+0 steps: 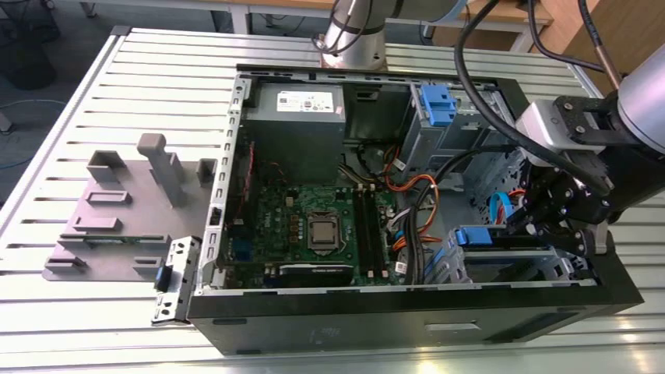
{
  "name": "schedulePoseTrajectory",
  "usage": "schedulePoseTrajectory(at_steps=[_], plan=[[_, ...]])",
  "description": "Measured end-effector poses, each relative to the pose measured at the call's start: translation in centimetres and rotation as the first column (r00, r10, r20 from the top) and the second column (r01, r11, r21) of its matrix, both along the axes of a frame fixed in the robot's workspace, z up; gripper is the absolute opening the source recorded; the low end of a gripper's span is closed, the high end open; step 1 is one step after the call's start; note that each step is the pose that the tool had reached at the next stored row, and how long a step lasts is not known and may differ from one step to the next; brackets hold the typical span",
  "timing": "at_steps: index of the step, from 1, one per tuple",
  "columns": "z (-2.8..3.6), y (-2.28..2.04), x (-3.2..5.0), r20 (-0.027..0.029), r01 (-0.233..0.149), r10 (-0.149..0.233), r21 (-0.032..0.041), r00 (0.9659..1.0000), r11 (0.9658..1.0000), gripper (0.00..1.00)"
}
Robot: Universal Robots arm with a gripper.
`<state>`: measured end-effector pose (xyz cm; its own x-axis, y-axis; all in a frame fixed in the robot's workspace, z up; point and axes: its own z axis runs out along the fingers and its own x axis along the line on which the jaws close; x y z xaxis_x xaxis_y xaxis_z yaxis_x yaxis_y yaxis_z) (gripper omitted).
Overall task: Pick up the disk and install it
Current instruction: 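Insert the first disk wire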
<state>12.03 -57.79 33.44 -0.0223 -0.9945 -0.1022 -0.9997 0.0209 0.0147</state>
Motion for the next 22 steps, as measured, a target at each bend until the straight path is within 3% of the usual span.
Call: schedulePoseTrajectory(at_steps=[9, 11, 22], plan=[[0.30, 0.00, 0.00, 0.0000, 0.000, 0.000, 0.0005, 1.0000, 1.0000, 0.16], [0.33, 0.00, 0.00, 0.0002, 0.000, 0.000, 0.0053, 1.0000, 1.0000, 0.16], [0.13, 0.00, -0.01, 0.0001, 0.000, 0.000, 0.0070, 1.0000, 1.0000, 0.16]])
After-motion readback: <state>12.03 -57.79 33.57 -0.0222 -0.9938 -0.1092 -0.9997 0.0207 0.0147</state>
